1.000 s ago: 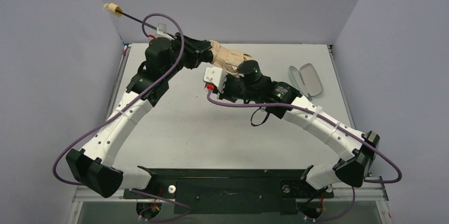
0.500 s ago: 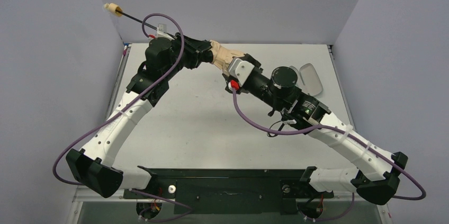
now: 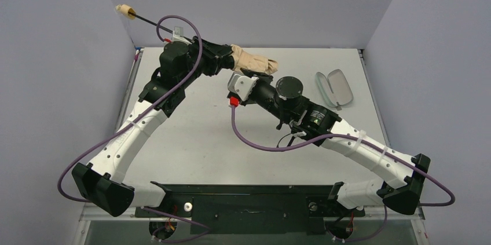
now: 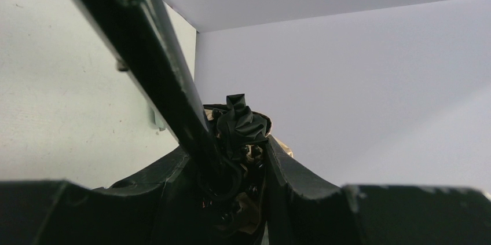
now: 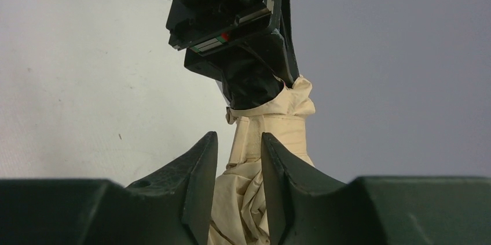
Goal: Open the umbrella
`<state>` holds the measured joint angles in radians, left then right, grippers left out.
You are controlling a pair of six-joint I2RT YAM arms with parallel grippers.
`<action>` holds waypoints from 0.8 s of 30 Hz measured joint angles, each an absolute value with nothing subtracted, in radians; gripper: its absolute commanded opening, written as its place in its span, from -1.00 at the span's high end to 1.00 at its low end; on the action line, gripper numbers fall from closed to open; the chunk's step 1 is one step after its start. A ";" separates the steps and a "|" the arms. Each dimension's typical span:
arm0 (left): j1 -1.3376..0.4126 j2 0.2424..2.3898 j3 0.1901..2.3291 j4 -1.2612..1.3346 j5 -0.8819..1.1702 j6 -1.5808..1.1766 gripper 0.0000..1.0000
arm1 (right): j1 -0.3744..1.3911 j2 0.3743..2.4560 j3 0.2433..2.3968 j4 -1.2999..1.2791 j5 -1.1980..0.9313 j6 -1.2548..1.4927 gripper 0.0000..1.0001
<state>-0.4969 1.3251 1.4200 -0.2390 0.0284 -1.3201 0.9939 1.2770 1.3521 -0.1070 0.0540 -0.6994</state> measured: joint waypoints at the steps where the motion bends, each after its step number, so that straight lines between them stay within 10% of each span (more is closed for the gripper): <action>1: -0.497 1.324 1.420 -0.239 0.028 -1.322 1.00 | 0.997 1.282 1.351 -0.104 0.060 -0.707 0.47; 24: -0.514 1.311 1.414 -0.221 0.009 -1.336 1.00 | 1.023 1.361 1.267 0.038 0.223 -0.902 0.33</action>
